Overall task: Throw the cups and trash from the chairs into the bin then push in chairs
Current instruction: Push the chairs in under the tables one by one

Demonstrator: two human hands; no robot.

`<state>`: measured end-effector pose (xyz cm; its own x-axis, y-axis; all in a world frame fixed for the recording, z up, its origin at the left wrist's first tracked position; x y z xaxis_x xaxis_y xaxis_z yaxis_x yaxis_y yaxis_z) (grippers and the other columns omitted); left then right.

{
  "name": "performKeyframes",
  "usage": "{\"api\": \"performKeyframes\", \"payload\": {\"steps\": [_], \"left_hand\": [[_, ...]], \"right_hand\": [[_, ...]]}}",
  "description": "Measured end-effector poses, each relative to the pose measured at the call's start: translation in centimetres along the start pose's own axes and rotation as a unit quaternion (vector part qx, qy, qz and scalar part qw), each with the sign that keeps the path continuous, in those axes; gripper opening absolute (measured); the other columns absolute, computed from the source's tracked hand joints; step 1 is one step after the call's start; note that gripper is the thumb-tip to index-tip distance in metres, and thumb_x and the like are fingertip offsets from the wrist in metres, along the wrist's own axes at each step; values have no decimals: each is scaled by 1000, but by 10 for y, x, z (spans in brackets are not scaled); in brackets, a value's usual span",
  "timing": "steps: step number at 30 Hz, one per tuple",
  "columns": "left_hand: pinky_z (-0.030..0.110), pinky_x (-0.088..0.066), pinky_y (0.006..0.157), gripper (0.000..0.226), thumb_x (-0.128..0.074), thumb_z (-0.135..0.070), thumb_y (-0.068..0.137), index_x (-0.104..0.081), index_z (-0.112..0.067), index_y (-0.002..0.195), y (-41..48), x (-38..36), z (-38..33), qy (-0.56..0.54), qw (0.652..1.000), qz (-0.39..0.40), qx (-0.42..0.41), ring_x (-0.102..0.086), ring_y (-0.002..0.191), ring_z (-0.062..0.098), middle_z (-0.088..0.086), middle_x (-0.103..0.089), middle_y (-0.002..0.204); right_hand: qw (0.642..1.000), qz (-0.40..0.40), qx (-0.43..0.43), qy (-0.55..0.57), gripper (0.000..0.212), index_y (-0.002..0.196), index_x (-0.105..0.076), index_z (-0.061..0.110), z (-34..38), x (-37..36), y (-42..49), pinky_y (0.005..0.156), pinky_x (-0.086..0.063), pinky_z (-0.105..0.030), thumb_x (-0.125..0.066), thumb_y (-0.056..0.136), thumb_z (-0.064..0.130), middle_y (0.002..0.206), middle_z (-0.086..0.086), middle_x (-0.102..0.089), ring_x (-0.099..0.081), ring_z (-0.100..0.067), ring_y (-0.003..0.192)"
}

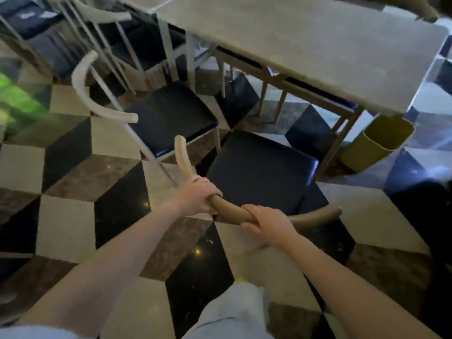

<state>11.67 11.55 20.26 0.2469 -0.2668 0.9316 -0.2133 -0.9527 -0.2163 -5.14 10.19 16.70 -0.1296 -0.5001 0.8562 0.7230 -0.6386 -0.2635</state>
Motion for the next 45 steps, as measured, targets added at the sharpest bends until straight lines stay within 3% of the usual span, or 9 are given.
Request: {"api": "performKeyframes", "payload": {"steps": [3,7,12,18,25,32,38,41,45], "left_hand": [[32,-31,103,33,-73,-37,76,-64,-36,107,6,11,16,0,1000,11,14,-54,102,5,-17,-64,103],[34,-47,94,28,-75,-30,75,-65,-38,100,4,11,39,-20,998,20,61,-58,93,3,-18,-64,93],[36,-42,97,27,-71,-30,79,-60,-35,103,9,4,34,10,997,63,46,-56,92,7,-16,-57,91],[37,-36,101,30,-69,-33,81,-57,-31,109,17,-3,42,37,996,71,48,-55,101,13,-10,-56,101],[37,-31,103,30,-67,-38,81,-53,-34,107,20,-8,52,35,996,69,46,-50,103,12,-14,-49,100],[36,-28,106,34,-60,-45,84,-50,-33,115,14,-10,45,44,996,79,10,-48,108,12,-11,-51,109],[28,-49,83,32,-61,-51,82,-57,-31,107,31,-1,71,85,975,198,-48,-58,86,5,-11,-63,98],[30,-52,80,37,-57,-61,80,-56,-30,100,39,-4,82,125,955,261,-67,-59,81,7,-10,-61,92],[32,-54,78,42,-55,-64,79,-55,-26,98,50,-4,75,131,946,281,-98,-59,80,10,-8,-61,92]], "right_hand": [[1000,-22,-17,-8,36,124,-47,37,-9,17,8,81,-46,-30,-52,89,48,106,12,-63,-60,-7,88],[999,-22,-20,-12,36,120,-51,35,-12,24,19,93,-43,-37,-55,88,50,109,11,-62,-57,-11,99],[995,-49,-84,-31,40,114,-55,31,-4,21,12,100,-38,-42,-57,84,57,110,8,-61,-55,-17,104],[991,7,-112,-66,44,107,-58,26,-9,20,24,88,-39,-40,-52,83,63,95,7,-58,-50,-15,87],[989,3,-112,-94,46,98,-53,29,-15,14,36,77,-33,-37,-52,78,70,84,9,-54,-48,-12,74],[976,119,-150,-102,46,87,-47,30,-19,9,37,79,-36,-38,-52,75,74,71,11,-50,-45,-10,63],[980,82,-125,-132,57,94,-59,27,-18,14,41,58,-38,-26,-47,74,79,77,10,-61,-57,-11,65],[983,73,-112,-128,57,95,-62,28,-18,16,41,58,-36,-26,-45,75,78,82,9,-65,-62,-13,72],[983,72,-112,-128,59,97,-64,26,-23,25,40,63,-37,-29,-46,75,77,88,6,-67,-62,-16,81]]}}
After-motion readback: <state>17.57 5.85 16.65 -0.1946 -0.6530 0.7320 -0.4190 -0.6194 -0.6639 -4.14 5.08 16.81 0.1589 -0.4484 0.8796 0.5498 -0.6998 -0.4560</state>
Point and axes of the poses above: each hand's wrist, its own y-axis towards the middle knuckle, its own x-axis out of the back of the hand, z = x × y, the point moved 8 cm from there along y, towards the middle knuckle
